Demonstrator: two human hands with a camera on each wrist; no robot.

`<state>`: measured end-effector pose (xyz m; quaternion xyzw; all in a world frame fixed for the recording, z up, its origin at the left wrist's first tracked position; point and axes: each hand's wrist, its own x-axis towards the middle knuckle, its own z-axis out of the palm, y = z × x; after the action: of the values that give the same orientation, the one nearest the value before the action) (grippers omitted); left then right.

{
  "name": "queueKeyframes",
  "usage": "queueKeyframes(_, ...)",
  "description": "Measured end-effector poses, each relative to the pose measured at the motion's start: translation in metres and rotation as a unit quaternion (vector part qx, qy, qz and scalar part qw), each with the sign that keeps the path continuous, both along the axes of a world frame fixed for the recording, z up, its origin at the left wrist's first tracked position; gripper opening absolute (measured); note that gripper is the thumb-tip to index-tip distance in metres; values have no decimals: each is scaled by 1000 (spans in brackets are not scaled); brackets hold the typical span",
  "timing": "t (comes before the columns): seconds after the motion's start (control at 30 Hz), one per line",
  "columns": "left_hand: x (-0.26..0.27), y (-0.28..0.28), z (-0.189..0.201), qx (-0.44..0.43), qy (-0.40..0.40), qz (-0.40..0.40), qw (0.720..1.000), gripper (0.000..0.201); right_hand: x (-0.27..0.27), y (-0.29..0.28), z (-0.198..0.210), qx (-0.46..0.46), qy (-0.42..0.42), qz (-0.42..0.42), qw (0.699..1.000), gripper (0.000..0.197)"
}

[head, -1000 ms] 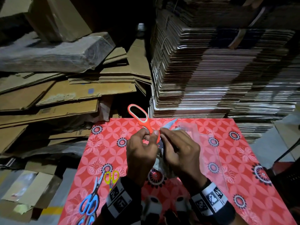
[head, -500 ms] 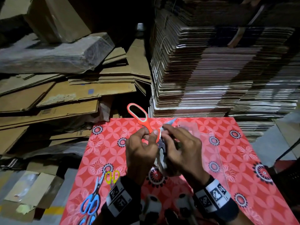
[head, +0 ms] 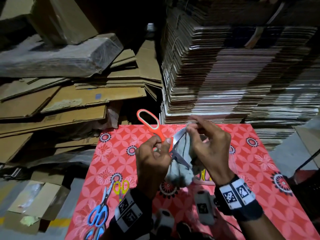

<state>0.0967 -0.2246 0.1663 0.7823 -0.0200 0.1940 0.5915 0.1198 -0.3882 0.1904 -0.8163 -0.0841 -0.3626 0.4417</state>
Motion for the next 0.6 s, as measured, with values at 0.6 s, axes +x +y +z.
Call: queueKeyframes(0.6, 7, 0, -5, -5, -2, 17, 1000, 43, -14, 19, -9, -20, 9, 45, 999, 41)
